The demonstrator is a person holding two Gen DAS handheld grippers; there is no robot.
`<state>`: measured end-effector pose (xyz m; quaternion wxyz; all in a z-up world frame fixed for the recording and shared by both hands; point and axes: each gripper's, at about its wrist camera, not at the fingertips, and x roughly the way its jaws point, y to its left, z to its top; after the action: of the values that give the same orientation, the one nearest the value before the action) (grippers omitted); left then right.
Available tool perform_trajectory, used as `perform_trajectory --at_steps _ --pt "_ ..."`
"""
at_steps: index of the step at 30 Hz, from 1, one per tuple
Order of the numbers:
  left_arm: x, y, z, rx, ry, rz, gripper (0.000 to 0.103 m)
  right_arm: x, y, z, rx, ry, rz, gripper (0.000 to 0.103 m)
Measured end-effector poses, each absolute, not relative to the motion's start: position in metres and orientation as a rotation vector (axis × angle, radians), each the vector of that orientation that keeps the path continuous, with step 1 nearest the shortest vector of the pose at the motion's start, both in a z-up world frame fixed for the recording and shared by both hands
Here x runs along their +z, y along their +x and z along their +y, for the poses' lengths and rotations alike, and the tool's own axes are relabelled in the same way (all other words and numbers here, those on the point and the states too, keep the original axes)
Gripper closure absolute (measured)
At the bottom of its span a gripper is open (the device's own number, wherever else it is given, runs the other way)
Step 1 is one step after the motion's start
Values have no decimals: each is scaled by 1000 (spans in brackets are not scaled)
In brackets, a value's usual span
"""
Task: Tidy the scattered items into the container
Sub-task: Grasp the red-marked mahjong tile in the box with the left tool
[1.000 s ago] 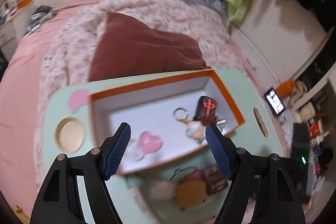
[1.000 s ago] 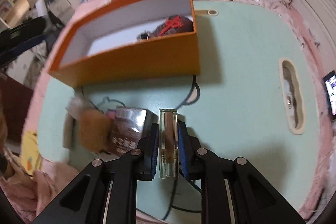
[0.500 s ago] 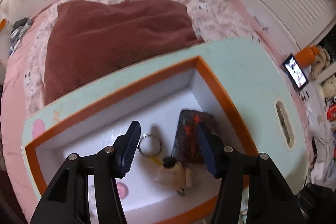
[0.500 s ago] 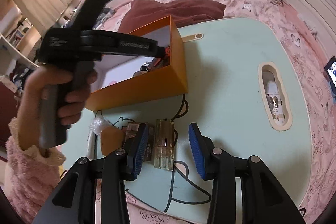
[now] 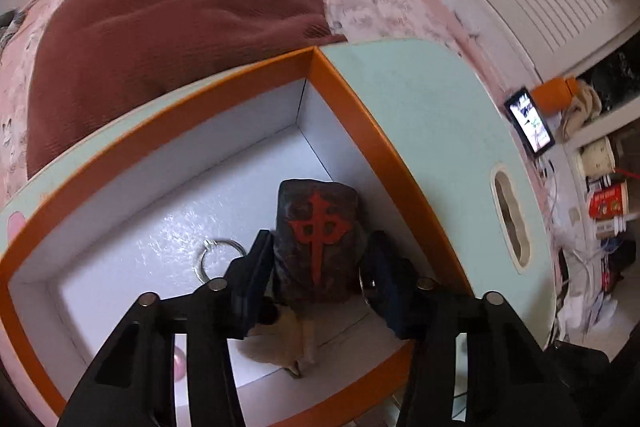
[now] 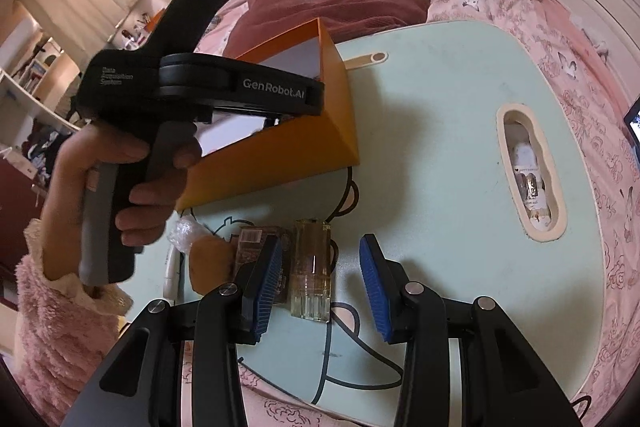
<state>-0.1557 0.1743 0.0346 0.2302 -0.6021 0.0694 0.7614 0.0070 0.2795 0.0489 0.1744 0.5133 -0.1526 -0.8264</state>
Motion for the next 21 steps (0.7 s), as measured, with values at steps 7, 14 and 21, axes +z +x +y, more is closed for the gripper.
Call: perform_trajectory --at_steps 7,14,21 --pt "72 -147 148 2150 -1540 101 62 49 4 283 -2345 1460 -441 63" --pt "132 -104 107 2225 -1361 28 62 46 5 276 -2335 1466 -422 63" --pt "142 -45 74 2219 -1263 -18 62 46 8 272 -2332 1463 -416 63"
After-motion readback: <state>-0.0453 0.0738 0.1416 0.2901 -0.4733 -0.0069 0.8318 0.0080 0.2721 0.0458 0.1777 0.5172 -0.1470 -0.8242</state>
